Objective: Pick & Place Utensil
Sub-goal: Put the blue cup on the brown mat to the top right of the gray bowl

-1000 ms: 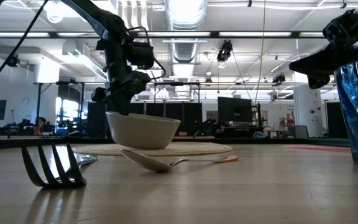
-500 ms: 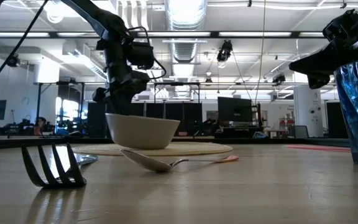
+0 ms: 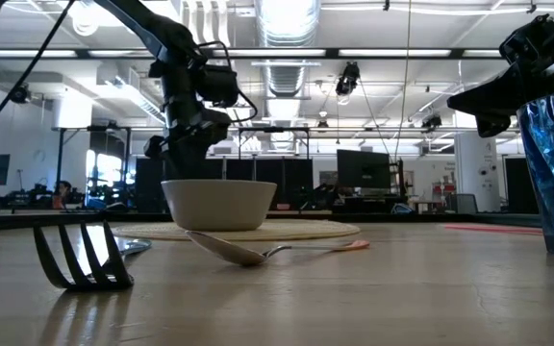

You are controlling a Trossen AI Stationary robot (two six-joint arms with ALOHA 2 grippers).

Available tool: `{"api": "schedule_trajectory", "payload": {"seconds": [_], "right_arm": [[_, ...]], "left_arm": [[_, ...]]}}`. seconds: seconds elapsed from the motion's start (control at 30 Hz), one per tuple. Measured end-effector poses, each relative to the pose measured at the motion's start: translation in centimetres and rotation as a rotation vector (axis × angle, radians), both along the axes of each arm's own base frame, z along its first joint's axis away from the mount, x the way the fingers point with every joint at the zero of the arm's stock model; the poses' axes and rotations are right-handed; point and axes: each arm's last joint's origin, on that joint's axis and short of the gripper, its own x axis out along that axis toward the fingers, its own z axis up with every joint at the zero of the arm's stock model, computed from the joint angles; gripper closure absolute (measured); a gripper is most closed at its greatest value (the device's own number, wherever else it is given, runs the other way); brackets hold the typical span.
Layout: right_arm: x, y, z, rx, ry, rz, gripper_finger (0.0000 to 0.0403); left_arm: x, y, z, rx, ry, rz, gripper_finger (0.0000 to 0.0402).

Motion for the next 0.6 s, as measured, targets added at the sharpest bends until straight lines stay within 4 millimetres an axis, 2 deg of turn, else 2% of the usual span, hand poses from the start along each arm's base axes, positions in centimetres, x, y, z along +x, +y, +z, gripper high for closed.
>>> {"api": "schedule_trajectory", "payload": {"seconds": [0.33,0.6], "right_arm": [[0.0,0.0,0.0,0.000,0.000,0.000,0.0394],[0.0,0.0,0.0,0.000,0.000,0.000,0.0394]], "left_arm": [[0.4,0.7,1.7,0.031,-0.039,-0.014,0.0252],[0.5,1.1,5.4,0.052,-0.047,-0.046,0.0252]]}}
